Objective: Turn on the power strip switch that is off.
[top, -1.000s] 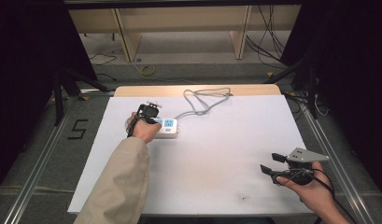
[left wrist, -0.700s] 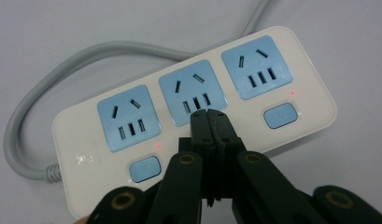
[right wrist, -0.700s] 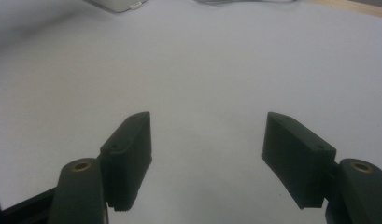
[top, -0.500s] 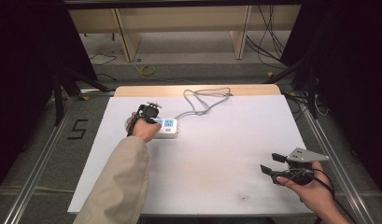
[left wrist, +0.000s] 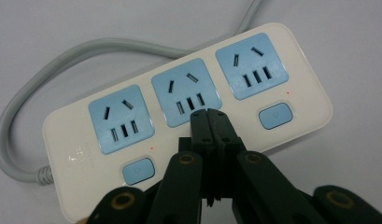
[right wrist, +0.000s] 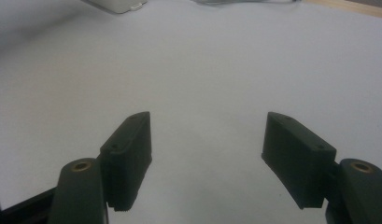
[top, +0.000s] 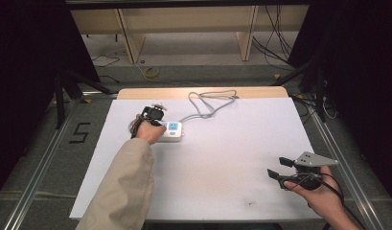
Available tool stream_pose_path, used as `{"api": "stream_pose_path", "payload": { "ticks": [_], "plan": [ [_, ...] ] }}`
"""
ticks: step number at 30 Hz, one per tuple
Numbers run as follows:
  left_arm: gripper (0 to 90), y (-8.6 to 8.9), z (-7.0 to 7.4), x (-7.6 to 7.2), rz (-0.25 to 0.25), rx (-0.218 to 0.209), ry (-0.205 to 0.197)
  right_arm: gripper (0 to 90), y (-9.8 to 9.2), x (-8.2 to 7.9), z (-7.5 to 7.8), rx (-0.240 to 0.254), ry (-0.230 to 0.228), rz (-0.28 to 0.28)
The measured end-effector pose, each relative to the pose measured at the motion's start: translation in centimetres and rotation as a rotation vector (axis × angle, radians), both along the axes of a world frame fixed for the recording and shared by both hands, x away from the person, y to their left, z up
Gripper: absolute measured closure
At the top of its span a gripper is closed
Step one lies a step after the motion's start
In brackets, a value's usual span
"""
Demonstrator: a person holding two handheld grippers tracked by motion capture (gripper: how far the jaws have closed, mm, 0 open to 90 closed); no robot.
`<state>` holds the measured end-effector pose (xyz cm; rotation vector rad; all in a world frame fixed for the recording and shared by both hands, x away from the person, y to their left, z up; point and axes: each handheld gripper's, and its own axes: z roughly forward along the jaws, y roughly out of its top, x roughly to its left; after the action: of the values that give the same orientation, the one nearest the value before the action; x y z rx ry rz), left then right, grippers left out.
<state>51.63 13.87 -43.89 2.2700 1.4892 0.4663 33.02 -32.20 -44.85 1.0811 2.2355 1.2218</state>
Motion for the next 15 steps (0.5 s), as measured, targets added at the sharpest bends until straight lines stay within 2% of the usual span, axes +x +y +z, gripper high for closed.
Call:
{"api": "stream_pose_path", "payload": {
  "ticks": [4, 8, 15],
  "plan": [
    [89.9, -0.04, 0.05, 0.06, -0.004, 0.01, 0.014, 33.0, 0.04, -0.01, 0.03, 0.001, 0.001, 0.0],
    [89.9, -0.2, 0.01, 0.05, 0.0, 0.016, 0.012, 33.0, 0.0, -0.03, 0.07, -0.002, -0.001, -0.002],
    [89.9, -0.65, -0.03, 0.02, -0.002, 0.05, 0.008, 33.0, 0.02, -0.07, 0.1, -0.002, 0.0, -0.004]
  ]
}}
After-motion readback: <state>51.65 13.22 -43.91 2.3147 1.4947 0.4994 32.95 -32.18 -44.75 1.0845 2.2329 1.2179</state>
